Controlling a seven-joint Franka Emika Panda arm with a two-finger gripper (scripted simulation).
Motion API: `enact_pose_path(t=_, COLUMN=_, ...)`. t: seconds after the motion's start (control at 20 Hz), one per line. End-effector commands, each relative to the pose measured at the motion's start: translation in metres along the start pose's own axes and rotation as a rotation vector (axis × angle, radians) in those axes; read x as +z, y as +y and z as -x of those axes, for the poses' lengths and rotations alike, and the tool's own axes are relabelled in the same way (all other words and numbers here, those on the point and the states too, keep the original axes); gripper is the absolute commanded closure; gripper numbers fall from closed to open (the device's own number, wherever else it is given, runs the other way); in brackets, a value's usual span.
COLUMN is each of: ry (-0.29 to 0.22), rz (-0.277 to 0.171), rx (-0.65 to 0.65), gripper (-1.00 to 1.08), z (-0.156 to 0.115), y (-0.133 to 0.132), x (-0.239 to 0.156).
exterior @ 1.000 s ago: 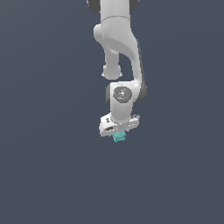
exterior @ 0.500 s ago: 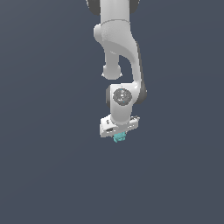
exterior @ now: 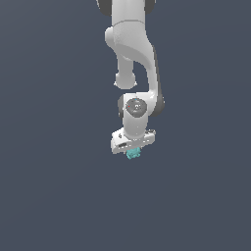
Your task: Pick up the object and move it to a goal position.
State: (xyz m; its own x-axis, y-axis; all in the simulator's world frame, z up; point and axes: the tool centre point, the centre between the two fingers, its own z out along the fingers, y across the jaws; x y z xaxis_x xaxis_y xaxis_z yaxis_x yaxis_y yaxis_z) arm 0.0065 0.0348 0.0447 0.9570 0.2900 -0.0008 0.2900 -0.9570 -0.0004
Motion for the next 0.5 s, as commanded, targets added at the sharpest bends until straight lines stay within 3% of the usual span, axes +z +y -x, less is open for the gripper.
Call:
enact_pose_path(t=0.0, ry=0.001, rz=0.001, rx=0.001, gripper=1.08, z=0.000, y=0.004, x=-0.007)
enact_pose_path(t=0.45, ry=0.001, rz=0.000, rx=0.000, gripper=1.08, z=0.003, y=0.037, x=-0.068)
